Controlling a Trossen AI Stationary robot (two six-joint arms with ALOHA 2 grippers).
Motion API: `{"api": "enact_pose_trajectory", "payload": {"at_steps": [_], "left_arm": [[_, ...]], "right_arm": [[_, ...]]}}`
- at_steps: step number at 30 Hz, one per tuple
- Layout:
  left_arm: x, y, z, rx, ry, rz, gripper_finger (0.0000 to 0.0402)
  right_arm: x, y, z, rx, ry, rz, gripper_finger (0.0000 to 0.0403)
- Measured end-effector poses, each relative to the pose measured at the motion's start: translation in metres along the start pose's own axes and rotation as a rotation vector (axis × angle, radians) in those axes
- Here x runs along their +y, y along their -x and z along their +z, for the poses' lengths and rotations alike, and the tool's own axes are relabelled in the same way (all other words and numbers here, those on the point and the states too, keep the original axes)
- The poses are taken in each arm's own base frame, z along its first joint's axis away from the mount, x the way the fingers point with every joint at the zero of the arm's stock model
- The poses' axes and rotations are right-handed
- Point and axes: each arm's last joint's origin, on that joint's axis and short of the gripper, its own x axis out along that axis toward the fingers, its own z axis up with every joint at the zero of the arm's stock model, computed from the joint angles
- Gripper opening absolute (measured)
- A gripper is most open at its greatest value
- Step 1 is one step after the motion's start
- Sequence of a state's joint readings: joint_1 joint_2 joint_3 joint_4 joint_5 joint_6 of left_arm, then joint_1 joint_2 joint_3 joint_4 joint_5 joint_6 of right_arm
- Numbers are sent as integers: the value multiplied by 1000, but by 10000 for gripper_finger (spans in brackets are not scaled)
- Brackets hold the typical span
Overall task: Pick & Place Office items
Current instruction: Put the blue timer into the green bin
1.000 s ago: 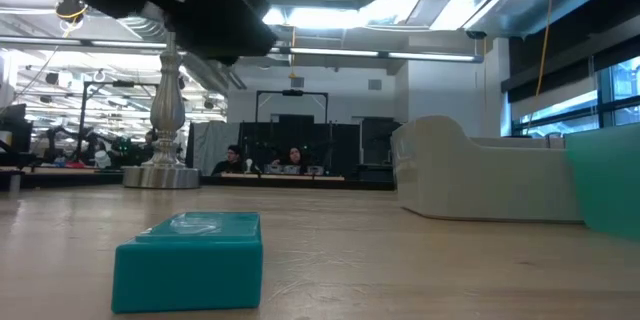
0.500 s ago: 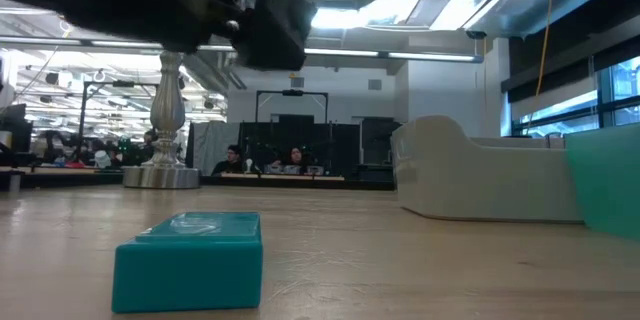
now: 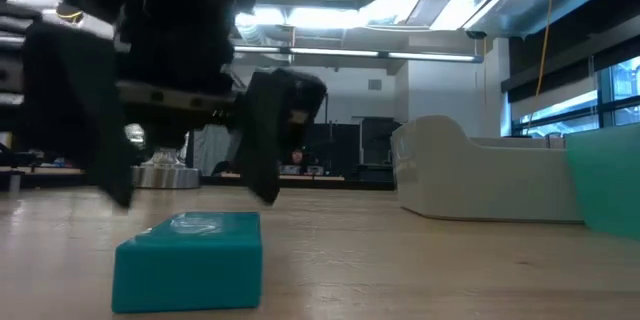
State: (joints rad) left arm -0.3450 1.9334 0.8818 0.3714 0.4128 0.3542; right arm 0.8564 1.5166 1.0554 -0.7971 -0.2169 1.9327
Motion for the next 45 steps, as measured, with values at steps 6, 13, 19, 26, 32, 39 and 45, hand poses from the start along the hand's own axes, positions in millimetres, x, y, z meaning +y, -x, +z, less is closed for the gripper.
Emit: {"api": "enact_pose_trajectory", "payload": {"at_steps": [6,13,19,26,32,39,45], "left_arm": [[-1,-9,-13,35,-33,-20,251],[3,-12,-15,36,-46,18,246],[0,-13,-15,43,7,24,183],[-4,-10,-8,57,108,107,158],[1,13,19,39,99,347,158],[12,54,46,-23,206,651,158],[20,99,80,-249,278,882,157]], "right_arm": [[0,0,0,0,-5,0,350],[0,0,0,0,-5,0,350],[0,0,0,0,-2,0,350],[0,0,0,1,0,0,350],[4,4,-2,-18,-20,26,350],[36,45,0,-325,91,285,350],[59,85,12,-630,231,406,350]]}}
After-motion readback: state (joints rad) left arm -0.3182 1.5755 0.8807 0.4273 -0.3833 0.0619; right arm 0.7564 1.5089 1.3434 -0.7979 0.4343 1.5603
